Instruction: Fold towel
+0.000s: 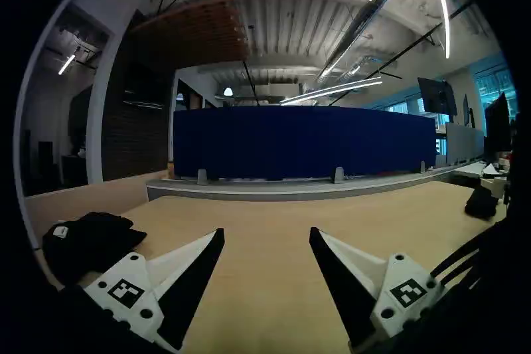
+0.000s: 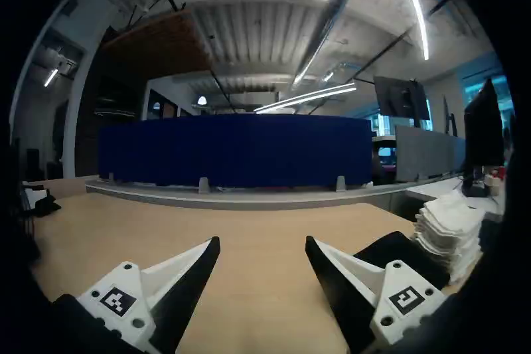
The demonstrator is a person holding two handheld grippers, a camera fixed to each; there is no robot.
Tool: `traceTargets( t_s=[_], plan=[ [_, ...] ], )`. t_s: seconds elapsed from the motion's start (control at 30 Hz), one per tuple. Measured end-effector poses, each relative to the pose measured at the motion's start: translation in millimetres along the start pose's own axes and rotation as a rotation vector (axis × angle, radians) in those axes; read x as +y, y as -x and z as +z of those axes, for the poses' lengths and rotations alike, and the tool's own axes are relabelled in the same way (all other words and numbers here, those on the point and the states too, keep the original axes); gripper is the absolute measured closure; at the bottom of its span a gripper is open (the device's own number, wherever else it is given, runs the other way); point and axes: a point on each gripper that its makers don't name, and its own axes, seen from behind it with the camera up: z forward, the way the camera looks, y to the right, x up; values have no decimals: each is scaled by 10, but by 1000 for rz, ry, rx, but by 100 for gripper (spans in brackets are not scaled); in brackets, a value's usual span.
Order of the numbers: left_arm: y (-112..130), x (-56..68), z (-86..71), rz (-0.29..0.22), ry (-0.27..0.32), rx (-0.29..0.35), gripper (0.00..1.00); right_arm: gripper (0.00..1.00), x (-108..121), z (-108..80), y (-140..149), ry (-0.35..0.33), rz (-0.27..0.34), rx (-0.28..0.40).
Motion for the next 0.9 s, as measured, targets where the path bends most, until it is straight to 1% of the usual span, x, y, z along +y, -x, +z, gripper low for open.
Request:
traceTargets(
  t_s=[0.9],
  plan=[
    [1, -8, 20, 0, 0, 0, 5, 0, -11, -30, -3, 0, 0, 0]
  ],
)
